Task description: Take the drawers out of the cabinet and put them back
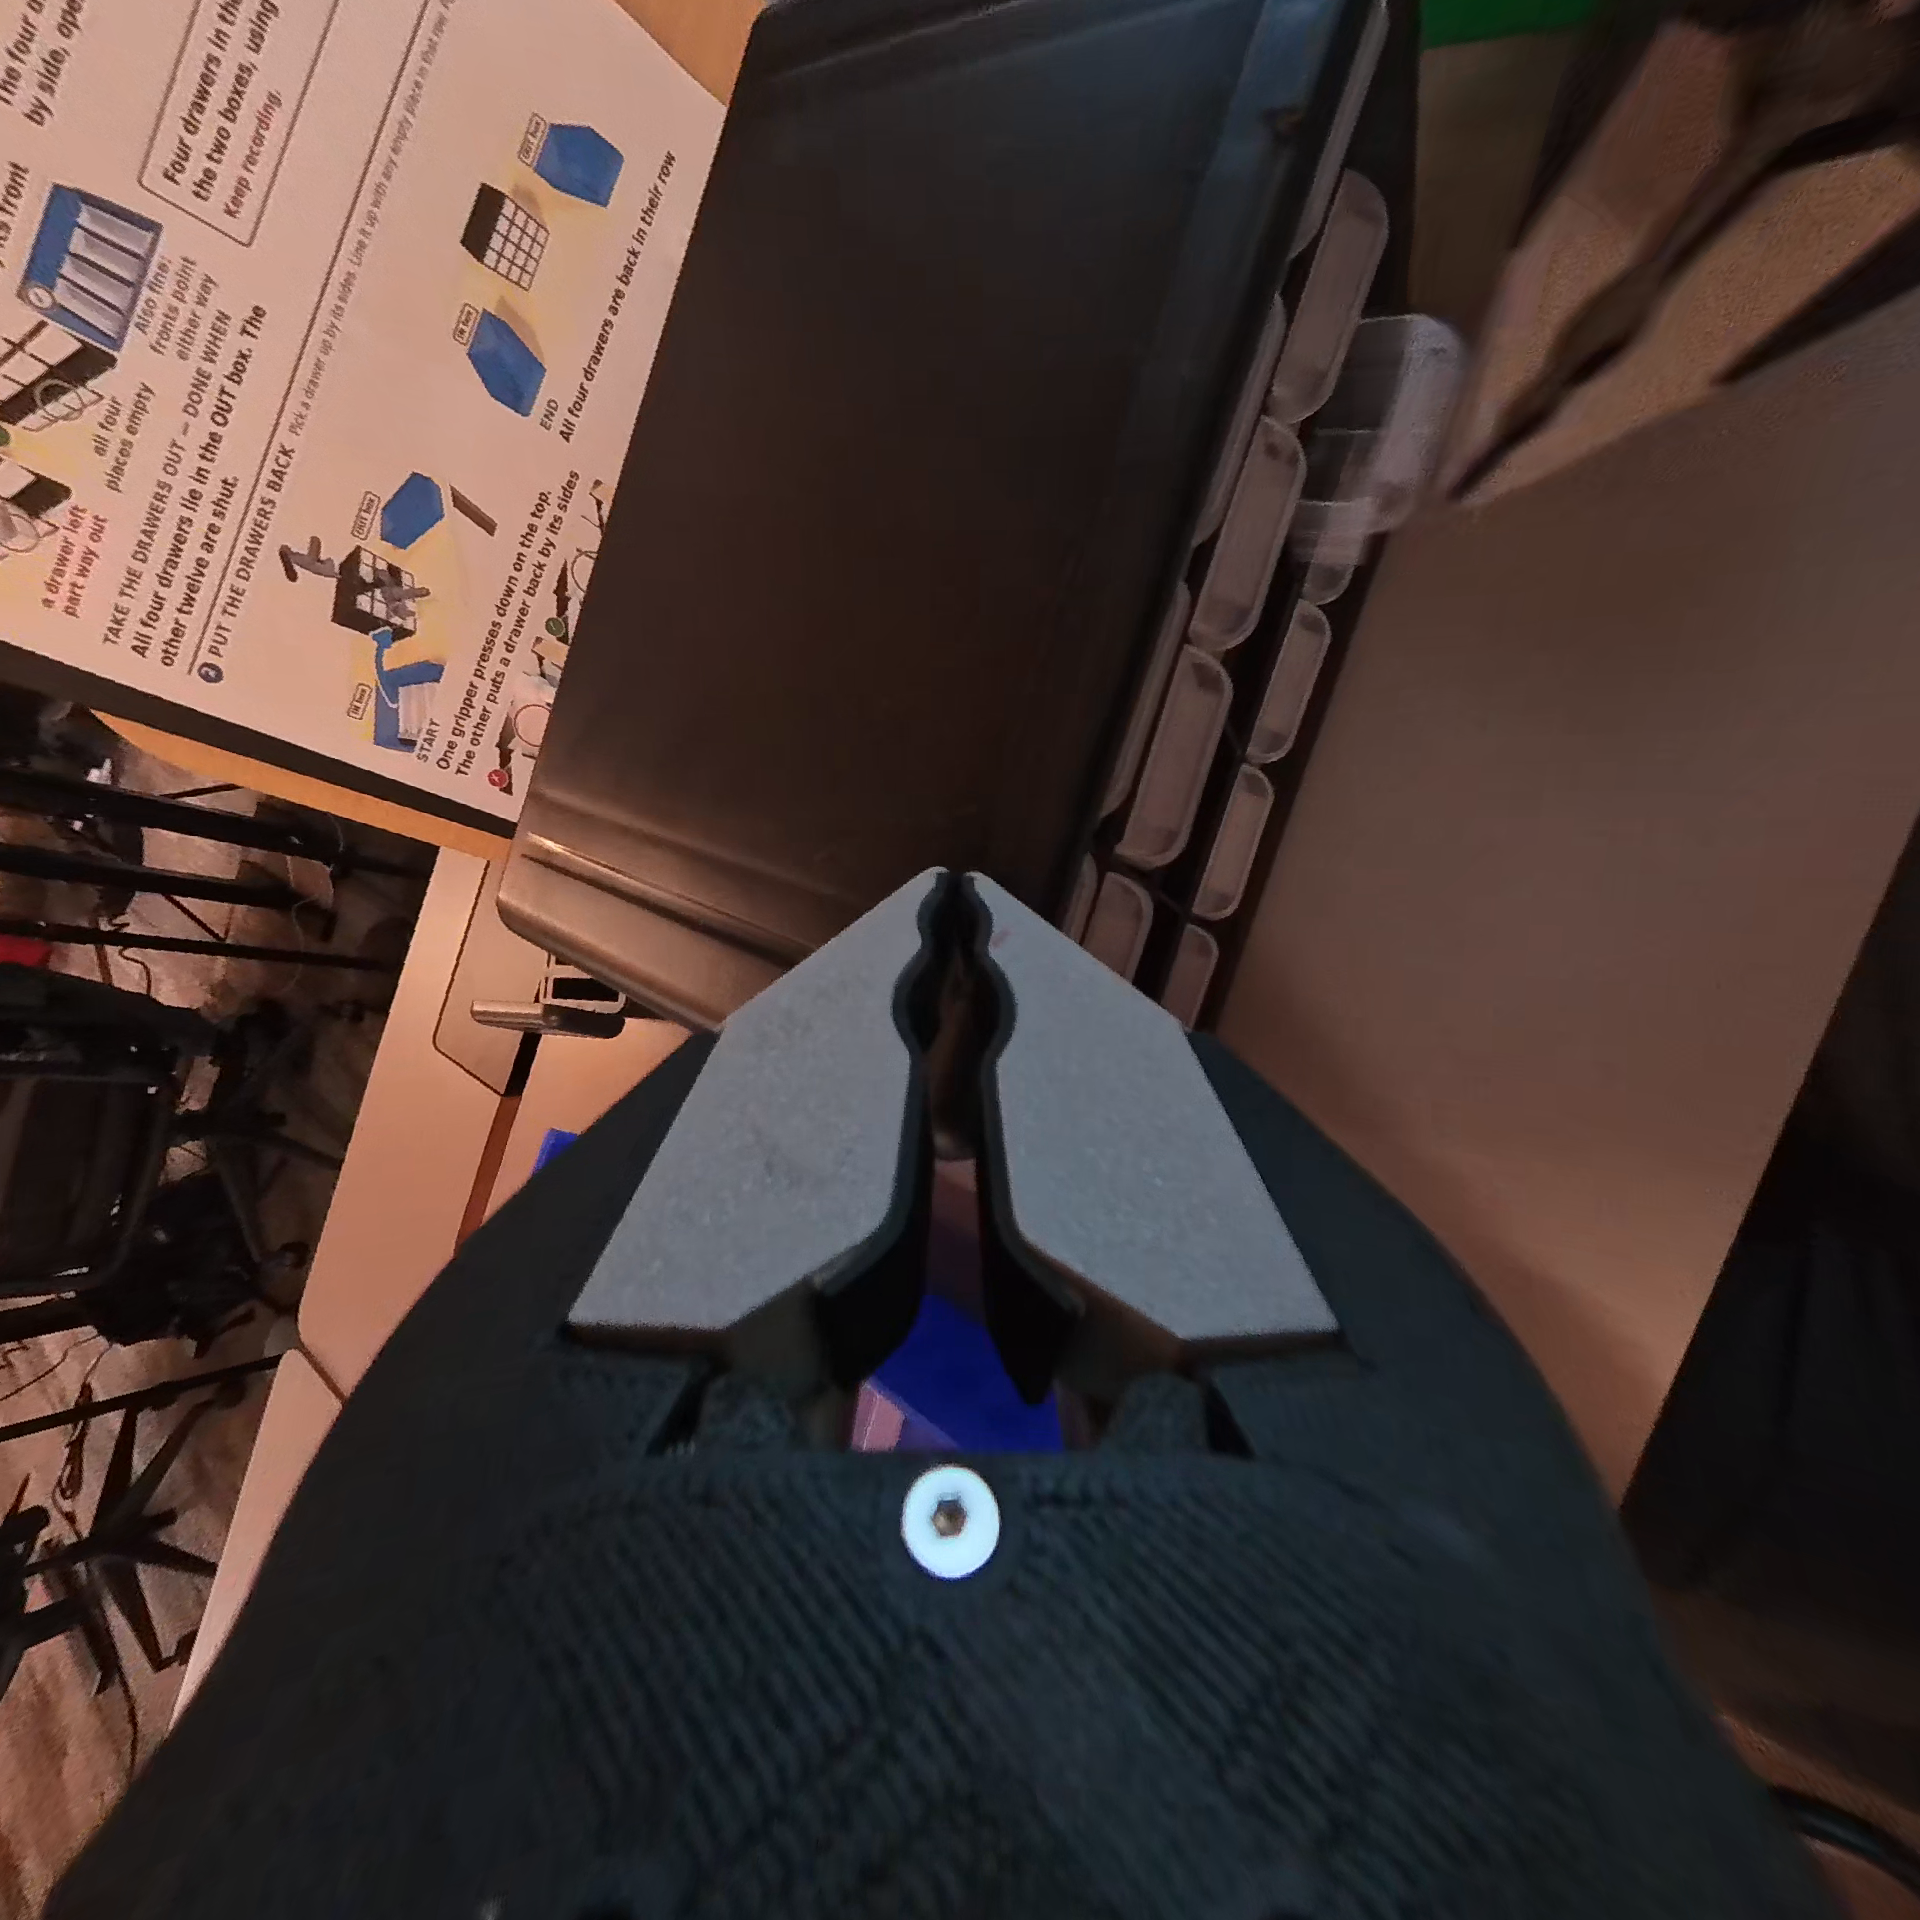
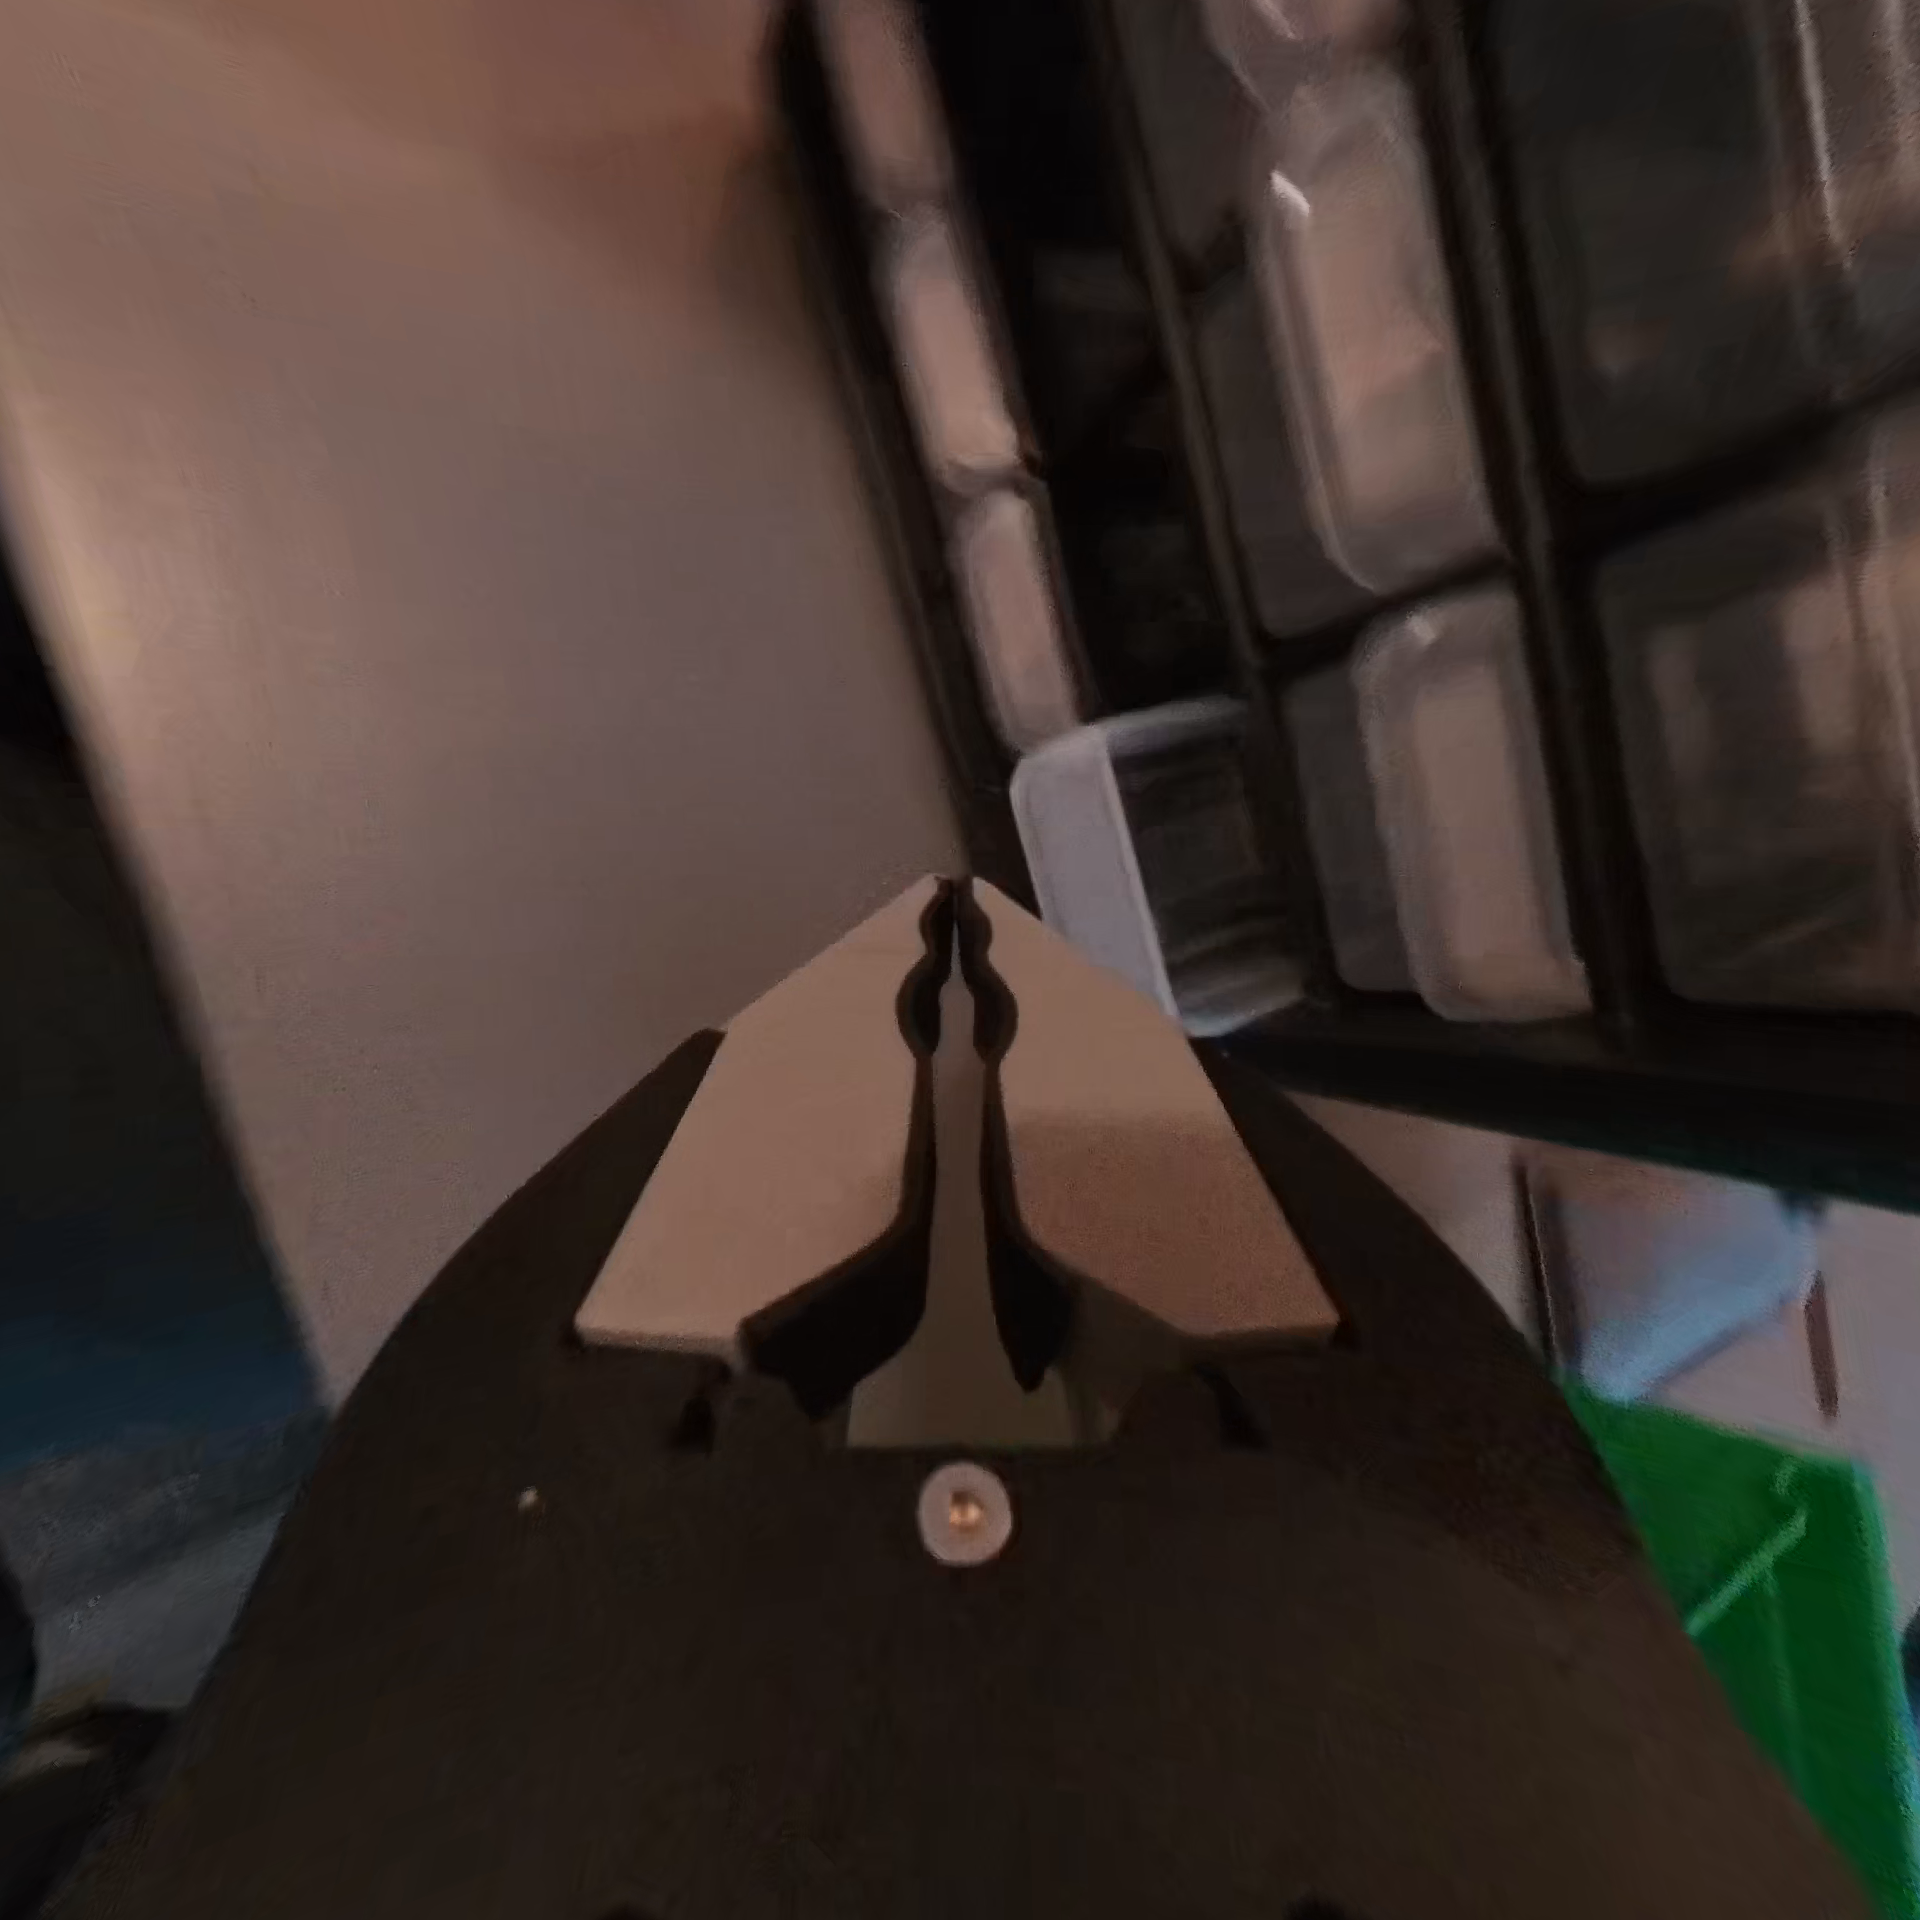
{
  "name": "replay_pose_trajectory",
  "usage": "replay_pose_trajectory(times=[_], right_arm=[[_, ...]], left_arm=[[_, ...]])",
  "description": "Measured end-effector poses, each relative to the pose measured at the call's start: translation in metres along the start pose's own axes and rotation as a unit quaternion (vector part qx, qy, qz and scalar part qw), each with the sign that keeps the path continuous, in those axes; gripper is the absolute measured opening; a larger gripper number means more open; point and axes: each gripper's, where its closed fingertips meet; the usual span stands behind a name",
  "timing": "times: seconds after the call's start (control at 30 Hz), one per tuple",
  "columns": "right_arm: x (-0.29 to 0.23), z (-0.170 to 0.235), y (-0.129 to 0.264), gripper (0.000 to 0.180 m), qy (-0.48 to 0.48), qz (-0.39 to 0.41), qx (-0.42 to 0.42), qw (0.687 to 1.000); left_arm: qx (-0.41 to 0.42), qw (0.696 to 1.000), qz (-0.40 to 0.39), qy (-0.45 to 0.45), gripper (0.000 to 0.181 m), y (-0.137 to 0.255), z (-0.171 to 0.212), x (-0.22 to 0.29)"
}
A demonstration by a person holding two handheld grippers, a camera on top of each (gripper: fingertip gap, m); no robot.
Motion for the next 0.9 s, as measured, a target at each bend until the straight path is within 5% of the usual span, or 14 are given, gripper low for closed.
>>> replay_pose_trajectory(times=[0.03, 0.73, 0.9], right_arm=[[0.014, 0.010, -0.009, 0.000, -0.023, 0.027, -0.030, 0.999], [-0.043, -0.023, -0.043, 0.000, -0.056, 0.050, 0.178, 0.981], [-0.044, -0.022, -0.046, 0.006, -0.066, 0.033, 0.171, 0.982]], left_arm=[[-0.002, 1.000, -0.003, -0.002, 0.000, 0.000, 0.000, 0.000], [0.055, 0.997, -0.045, 0.011, 0.000, 0.024, 0.014, 0.003], [0.050, 0.995, -0.054, 0.063, 0.034, 0.058, 0.064, -0.021]])
Point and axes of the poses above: each gripper's, where its closed fingertips meet, y back along the fingers, z out of its underside, x = y × z across the jaws, and after that the axes turned 8 degrees about y, right-handed
